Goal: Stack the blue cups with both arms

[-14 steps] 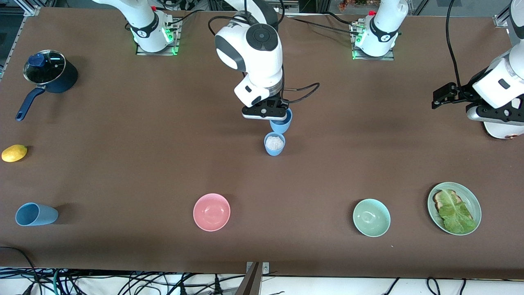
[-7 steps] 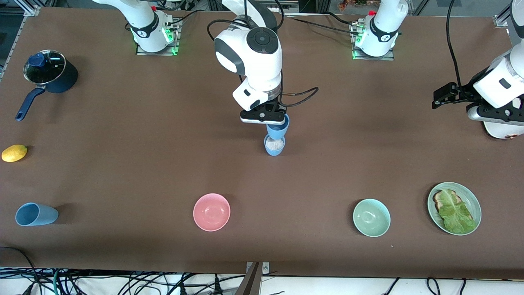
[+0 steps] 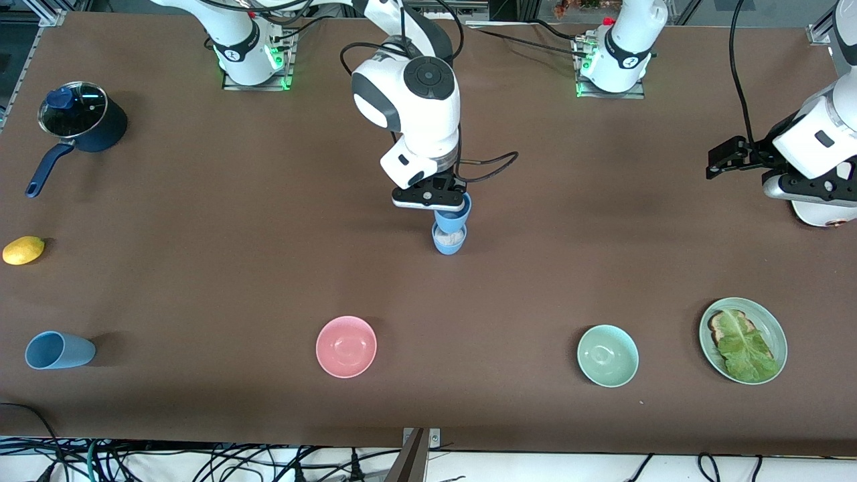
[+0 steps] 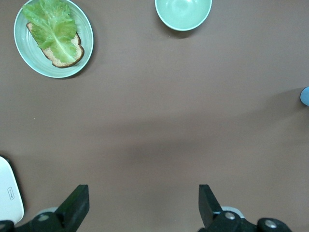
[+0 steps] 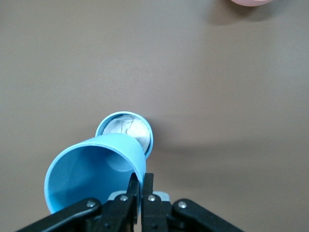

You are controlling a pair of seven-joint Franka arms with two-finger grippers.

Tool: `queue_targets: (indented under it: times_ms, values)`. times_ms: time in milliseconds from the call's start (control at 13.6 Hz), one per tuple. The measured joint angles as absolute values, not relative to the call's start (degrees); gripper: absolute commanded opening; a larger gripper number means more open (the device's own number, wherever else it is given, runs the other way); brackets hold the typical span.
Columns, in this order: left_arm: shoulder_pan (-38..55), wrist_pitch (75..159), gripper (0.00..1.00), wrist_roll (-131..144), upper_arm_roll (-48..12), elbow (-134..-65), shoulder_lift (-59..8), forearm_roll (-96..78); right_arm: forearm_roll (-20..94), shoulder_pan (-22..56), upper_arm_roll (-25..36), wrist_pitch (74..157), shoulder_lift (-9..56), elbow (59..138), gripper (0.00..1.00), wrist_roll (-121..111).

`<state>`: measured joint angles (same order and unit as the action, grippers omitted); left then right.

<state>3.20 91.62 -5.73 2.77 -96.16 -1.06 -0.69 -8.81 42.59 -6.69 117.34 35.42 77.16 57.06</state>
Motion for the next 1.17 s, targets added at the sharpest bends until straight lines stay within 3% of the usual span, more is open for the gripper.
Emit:
queue_targets:
  times_ms: [733,953,1099,1172]
  values:
    - [3.2,91.5,1.0,-5.7,2.8,-96.1,-1.1,-0.7,-9.6,42.4,-6.5,118.0,36.2,76.9,0.0,57.1]
    - [3.2,91.5,1.0,-5.7,2.8,-96.1,-1.1,-0.7,-9.7,42.2,-5.5,118.6,36.3,76.3,0.65,57.0]
    - [3.2,91.5,1.0,-5.7,2.8,-96.1,-1.1,-0.7,-9.7,41.7,-5.0,118.7,36.3,75.0,0.94,56.8]
    - [3.2,91.4,1.0,-5.7,2.8,-96.1,-1.1,-0.7,-9.7,41.3,-5.0,118.7,36.3,74.5,1.0,56.6]
